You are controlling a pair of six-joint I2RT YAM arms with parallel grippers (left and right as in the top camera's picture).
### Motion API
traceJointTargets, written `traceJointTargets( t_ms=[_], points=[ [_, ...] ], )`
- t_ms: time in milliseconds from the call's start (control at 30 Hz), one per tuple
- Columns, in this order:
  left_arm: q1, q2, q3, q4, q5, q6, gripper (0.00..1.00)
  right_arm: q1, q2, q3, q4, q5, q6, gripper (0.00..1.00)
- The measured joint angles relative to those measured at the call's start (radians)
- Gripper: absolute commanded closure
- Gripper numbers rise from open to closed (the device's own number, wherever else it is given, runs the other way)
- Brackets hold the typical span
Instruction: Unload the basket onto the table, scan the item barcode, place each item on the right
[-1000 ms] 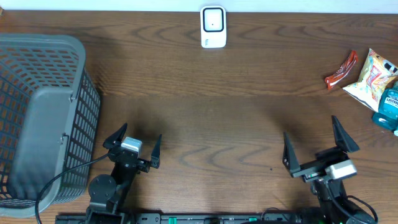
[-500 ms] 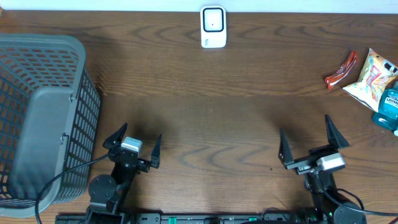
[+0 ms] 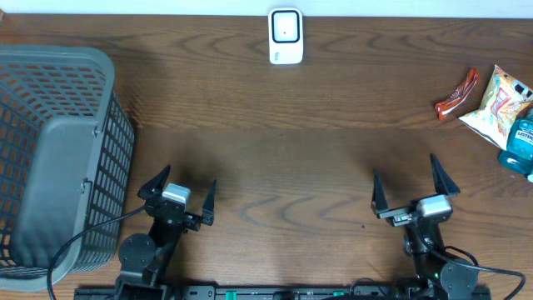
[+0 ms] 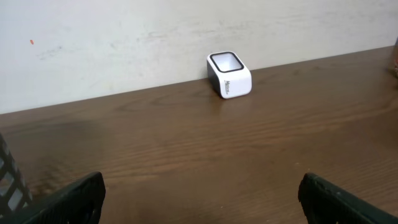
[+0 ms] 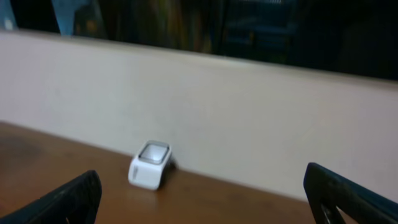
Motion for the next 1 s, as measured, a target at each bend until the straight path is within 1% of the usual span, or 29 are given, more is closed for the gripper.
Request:
traceJointTargets(
  t_ms=[600,1000],
  points=[
    [0.0,0.0,0.0,0.0,0.0,0.0,0.01,0.0,-0.002,0.0,-0.348,0.095,-0.008,0.01],
    [0.0,0.0,0.0,0.0,0.0,0.0,0.01,0.0,-0.002,0.0,-0.358,0.143,-0.008,0.01]
  ],
)
